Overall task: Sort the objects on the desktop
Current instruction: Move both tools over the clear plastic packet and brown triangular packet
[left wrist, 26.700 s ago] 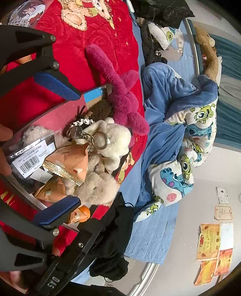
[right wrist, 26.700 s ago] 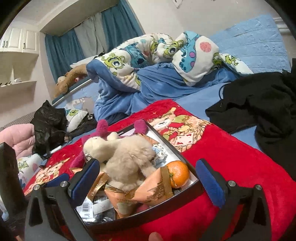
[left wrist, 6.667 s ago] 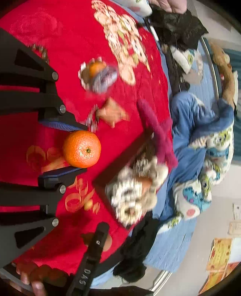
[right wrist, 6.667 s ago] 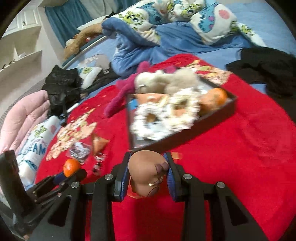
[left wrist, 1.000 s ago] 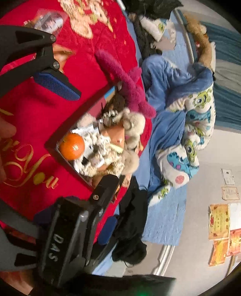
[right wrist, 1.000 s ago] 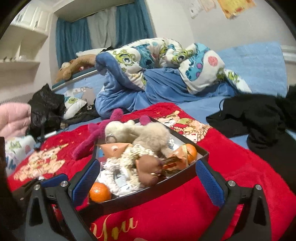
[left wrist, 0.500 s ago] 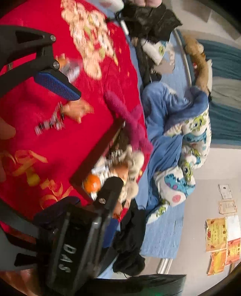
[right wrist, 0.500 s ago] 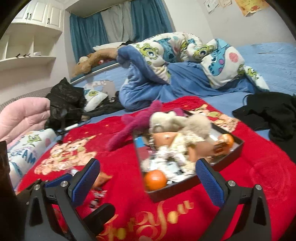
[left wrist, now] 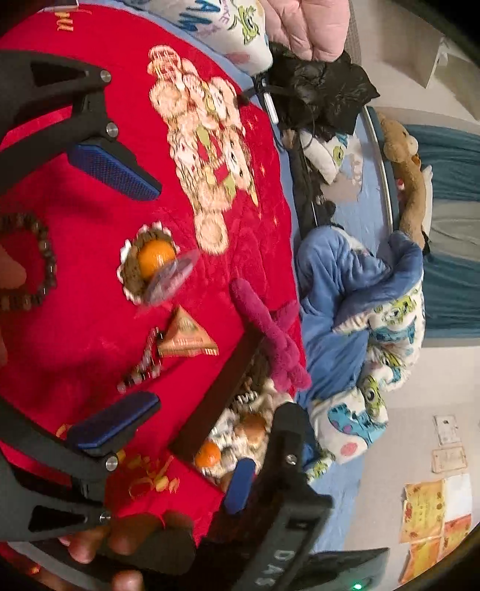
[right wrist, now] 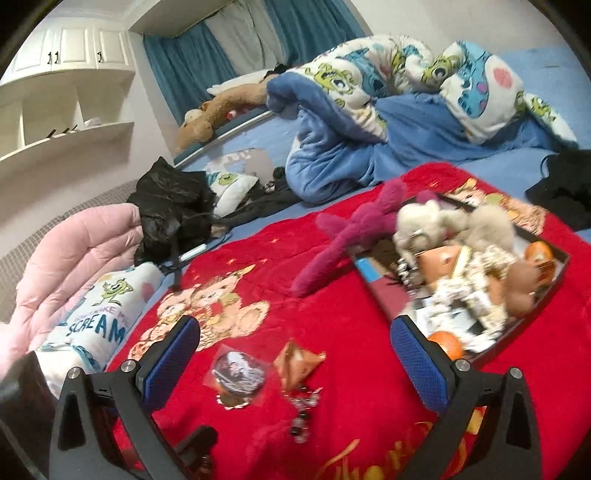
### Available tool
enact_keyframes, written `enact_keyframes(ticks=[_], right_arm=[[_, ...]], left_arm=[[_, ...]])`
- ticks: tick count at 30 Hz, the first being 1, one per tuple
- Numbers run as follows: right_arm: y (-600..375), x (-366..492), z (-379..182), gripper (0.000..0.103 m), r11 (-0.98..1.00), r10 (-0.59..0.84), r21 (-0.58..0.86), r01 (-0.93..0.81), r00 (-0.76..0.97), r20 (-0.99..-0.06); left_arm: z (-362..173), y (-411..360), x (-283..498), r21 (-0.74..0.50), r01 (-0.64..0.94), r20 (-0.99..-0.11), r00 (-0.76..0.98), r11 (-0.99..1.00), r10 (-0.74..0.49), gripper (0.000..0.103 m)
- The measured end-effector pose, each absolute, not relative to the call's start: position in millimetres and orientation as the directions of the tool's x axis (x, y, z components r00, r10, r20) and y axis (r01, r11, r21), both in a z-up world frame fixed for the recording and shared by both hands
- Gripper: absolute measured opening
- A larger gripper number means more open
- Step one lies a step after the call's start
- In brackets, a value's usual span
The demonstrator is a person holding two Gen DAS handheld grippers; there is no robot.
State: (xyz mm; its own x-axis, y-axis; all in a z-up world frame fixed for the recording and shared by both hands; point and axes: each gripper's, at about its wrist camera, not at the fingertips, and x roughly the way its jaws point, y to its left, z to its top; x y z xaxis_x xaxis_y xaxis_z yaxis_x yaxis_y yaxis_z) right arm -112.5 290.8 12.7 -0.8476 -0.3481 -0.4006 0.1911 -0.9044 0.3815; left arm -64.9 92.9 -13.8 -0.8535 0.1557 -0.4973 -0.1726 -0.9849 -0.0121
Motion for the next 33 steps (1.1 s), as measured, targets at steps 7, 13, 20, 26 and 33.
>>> enact_keyframes(ticks=[7,13,20,26,33], right_arm=[[279,-129,7,0.103,-0.919,-0.31,0.363,0.15,-0.846,-0.434],[278,-139,0,0.103,-0.927,-0.305,0.342,0.152,-0.836,-0.455],[271,-156,-9,0.096,-0.945,-0.298,0.277,0.175,-0.812,-0.501],[270,-175,-26,0.092,-0.937,-0.332,0.283,0.203,-0.768,-0.548],[263,-179,-37,0.092,-0.952,-0.303,0.22,0.214,-0.773,-0.558]], left_arm=[[-22,80,-78,-0.084,-0.175,-0.538,-0.821,-0.981,0.192,0.103],[-27,80,-90,-0.114,-0.183,-0.57,-0.793,-0.976,0.215,0.103],[-24,80,-103,-0.126,-0.211,-0.541,-0.804,-0.969,0.245,0.103],[-28,87,-121,-0.113,-0.242,-0.56,-0.786,-0.964,0.263,0.103],[-34,84,-139,-0.141,-0.257,-0.555,-0.779,-0.956,0.292,0.097]])
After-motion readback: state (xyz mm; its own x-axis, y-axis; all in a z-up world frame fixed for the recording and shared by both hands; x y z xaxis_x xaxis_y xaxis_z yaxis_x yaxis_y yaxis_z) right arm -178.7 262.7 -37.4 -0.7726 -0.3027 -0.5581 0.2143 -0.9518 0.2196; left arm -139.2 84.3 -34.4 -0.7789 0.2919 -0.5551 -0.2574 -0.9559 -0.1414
